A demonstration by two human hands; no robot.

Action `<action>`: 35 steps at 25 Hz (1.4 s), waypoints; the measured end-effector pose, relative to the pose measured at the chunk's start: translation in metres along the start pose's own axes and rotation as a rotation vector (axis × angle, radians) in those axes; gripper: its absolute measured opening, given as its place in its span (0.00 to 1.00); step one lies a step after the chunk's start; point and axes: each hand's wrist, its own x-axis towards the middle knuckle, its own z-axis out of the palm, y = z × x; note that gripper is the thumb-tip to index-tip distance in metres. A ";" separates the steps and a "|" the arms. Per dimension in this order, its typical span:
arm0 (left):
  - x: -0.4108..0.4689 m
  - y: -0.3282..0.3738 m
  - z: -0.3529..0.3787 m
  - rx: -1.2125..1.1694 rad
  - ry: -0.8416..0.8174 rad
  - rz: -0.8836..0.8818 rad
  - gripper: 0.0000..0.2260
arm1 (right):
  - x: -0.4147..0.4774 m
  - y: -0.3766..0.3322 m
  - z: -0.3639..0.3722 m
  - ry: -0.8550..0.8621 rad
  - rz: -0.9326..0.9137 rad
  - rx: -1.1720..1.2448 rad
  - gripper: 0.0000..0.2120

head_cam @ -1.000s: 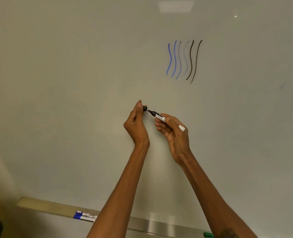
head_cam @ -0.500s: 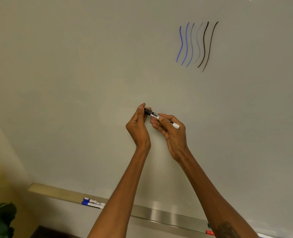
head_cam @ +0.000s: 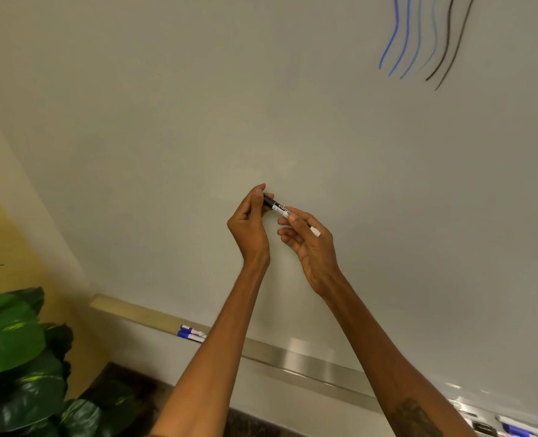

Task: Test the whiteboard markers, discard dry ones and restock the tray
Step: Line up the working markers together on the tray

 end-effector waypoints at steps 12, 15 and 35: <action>0.013 -0.084 -0.153 0.149 0.257 -0.127 0.06 | -0.015 0.156 0.005 0.147 0.346 -0.129 0.05; 0.014 -0.105 -0.190 0.228 0.284 -0.181 0.04 | -0.015 0.195 0.004 0.146 0.364 -0.308 0.05; 0.021 -0.219 -0.363 1.110 -0.040 -0.589 0.20 | -0.012 0.384 -0.002 0.260 0.651 -0.620 0.07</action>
